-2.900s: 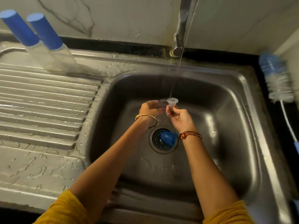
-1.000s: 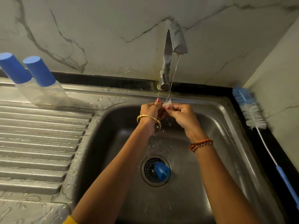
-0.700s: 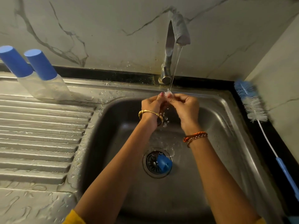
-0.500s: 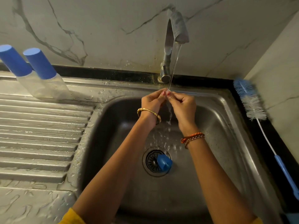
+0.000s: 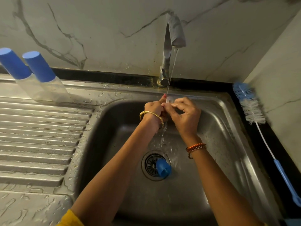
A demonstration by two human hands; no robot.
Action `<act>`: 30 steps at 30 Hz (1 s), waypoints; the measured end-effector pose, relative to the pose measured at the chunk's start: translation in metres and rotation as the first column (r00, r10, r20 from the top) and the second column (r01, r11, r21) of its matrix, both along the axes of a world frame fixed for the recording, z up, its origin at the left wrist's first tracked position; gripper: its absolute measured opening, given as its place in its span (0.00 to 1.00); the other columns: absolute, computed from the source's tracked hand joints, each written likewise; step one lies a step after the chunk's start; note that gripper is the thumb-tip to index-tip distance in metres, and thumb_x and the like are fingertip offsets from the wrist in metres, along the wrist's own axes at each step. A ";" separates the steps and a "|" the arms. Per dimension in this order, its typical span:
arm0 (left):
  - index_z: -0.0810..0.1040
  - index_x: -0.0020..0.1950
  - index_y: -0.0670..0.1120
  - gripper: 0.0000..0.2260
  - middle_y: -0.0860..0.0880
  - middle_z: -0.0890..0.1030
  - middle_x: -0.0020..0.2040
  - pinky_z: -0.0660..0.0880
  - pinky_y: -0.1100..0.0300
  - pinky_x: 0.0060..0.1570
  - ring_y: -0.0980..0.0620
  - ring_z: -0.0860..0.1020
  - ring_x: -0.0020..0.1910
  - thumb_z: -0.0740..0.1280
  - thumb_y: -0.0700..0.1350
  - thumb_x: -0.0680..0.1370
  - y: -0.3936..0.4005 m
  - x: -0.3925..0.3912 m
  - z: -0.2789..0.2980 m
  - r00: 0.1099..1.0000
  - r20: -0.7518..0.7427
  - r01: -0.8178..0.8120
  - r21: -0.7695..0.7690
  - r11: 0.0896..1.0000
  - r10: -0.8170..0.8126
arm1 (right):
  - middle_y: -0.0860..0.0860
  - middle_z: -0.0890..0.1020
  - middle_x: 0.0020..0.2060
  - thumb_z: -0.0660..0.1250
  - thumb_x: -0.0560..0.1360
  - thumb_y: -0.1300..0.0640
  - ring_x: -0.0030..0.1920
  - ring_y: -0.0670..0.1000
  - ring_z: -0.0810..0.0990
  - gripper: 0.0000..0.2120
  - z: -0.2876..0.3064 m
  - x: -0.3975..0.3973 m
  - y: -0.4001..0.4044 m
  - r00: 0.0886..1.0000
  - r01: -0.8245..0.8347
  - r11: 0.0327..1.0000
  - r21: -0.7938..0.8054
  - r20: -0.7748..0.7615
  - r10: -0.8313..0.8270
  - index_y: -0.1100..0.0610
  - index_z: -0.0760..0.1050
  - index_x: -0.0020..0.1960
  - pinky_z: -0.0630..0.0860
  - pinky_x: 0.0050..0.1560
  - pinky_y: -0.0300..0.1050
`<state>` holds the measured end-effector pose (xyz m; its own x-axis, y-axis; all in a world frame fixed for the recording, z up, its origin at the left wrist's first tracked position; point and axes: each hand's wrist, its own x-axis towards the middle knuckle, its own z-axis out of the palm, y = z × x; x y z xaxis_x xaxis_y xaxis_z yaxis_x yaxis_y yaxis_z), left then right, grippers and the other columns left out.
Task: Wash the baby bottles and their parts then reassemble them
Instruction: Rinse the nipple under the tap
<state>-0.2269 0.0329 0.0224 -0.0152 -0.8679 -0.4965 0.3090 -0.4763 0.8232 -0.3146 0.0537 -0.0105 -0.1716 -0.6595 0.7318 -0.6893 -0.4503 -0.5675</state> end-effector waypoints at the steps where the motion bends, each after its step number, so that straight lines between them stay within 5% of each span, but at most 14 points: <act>1: 0.73 0.36 0.44 0.11 0.47 0.73 0.33 0.71 0.60 0.32 0.52 0.72 0.31 0.64 0.45 0.78 0.001 -0.002 0.000 1.000 0.004 -0.007 0.021 1.000 0.007 | 0.55 0.79 0.31 0.66 0.72 0.44 0.32 0.52 0.76 0.22 0.003 0.003 0.000 0.999 0.003 1.000 -0.004 0.043 -0.003 0.64 0.79 0.34 0.74 0.29 0.50; 5: 0.75 0.40 0.43 0.10 0.46 0.76 0.38 0.76 0.58 0.42 0.51 0.76 0.39 0.68 0.49 0.74 -0.004 0.005 0.002 0.993 -0.096 -0.059 0.040 0.997 0.063 | 0.53 0.78 0.41 0.65 0.72 0.45 0.41 0.49 0.76 0.21 0.003 -0.003 -0.003 0.994 -0.106 0.986 0.128 0.048 0.101 0.64 0.81 0.46 0.76 0.36 0.43; 8: 0.77 0.45 0.41 0.02 0.45 0.78 0.41 0.78 0.64 0.36 0.52 0.77 0.40 0.67 0.39 0.75 -0.006 0.017 0.007 0.976 -0.215 0.026 -0.057 0.998 -0.038 | 0.56 0.78 0.48 0.67 0.72 0.55 0.48 0.51 0.76 0.15 -0.008 -0.015 -0.006 0.993 -0.109 0.976 0.190 -0.025 0.116 0.65 0.79 0.52 0.76 0.44 0.41; 10: 0.77 0.50 0.38 0.05 0.44 0.79 0.42 0.78 0.67 0.36 0.53 0.78 0.40 0.64 0.34 0.76 -0.003 0.019 0.007 0.955 -0.266 0.099 -0.129 0.987 -0.131 | 0.59 0.79 0.47 0.65 0.73 0.60 0.47 0.52 0.77 0.11 -0.010 -0.015 -0.008 0.999 -0.049 0.983 0.179 0.000 0.049 0.67 0.79 0.50 0.77 0.45 0.44; 13: 0.76 0.50 0.37 0.05 0.45 0.79 0.40 0.78 0.69 0.33 0.55 0.78 0.37 0.63 0.32 0.76 -0.002 0.017 0.003 0.975 -0.205 0.046 -0.161 0.986 -0.079 | 0.58 0.80 0.45 0.64 0.73 0.58 0.45 0.52 0.77 0.13 -0.003 -0.007 -0.011 1.000 -0.025 0.983 0.183 0.010 0.023 0.67 0.80 0.49 0.75 0.42 0.44; 17: 0.76 0.38 0.41 0.06 0.48 0.77 0.32 0.72 0.71 0.25 0.59 0.74 0.26 0.65 0.36 0.76 -0.007 0.017 -0.001 0.992 -0.127 -0.016 -0.132 0.991 -0.001 | 0.57 0.81 0.43 0.64 0.72 0.63 0.45 0.57 0.78 0.08 0.000 -0.005 -0.014 0.978 0.014 0.992 0.122 -0.208 0.012 0.62 0.81 0.47 0.75 0.41 0.48; 22: 0.72 0.34 0.44 0.12 0.50 0.72 0.28 0.65 0.70 0.19 0.60 0.68 0.20 0.64 0.44 0.78 -0.011 0.018 0.000 1.000 -0.013 0.014 -0.077 0.997 -0.015 | 0.53 0.81 0.40 0.61 0.72 0.60 0.43 0.48 0.72 0.11 -0.002 -0.004 -0.016 0.943 -0.031 0.999 -0.014 -0.333 0.024 0.59 0.82 0.44 0.72 0.39 0.43; 26: 0.71 0.33 0.45 0.15 0.50 0.69 0.27 0.62 0.70 0.18 0.59 0.65 0.19 0.64 0.50 0.77 -0.018 0.018 0.005 0.999 0.037 0.027 -0.025 0.999 -0.026 | 0.54 0.83 0.38 0.67 0.70 0.58 0.39 0.52 0.79 0.08 -0.001 -0.001 -0.020 0.976 -0.065 0.998 -0.027 -0.212 0.058 0.60 0.83 0.44 0.77 0.37 0.46; 30: 0.70 0.31 0.45 0.17 0.51 0.69 0.23 0.61 0.70 0.18 0.56 0.64 0.24 0.65 0.54 0.76 -0.020 0.017 0.005 0.992 0.107 0.062 0.031 0.998 -0.065 | 0.53 0.81 0.35 0.73 0.67 0.55 0.35 0.42 0.77 0.11 0.009 0.006 -0.018 0.994 -0.075 0.996 0.046 0.082 0.071 0.64 0.82 0.40 0.73 0.37 0.27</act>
<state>-0.2095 0.0129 0.0270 -0.0147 -0.8529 -0.5219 0.1879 -0.5151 0.8363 -0.3082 0.0358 -0.0011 -0.1785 -0.7073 0.6839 -0.6075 -0.4676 -0.6421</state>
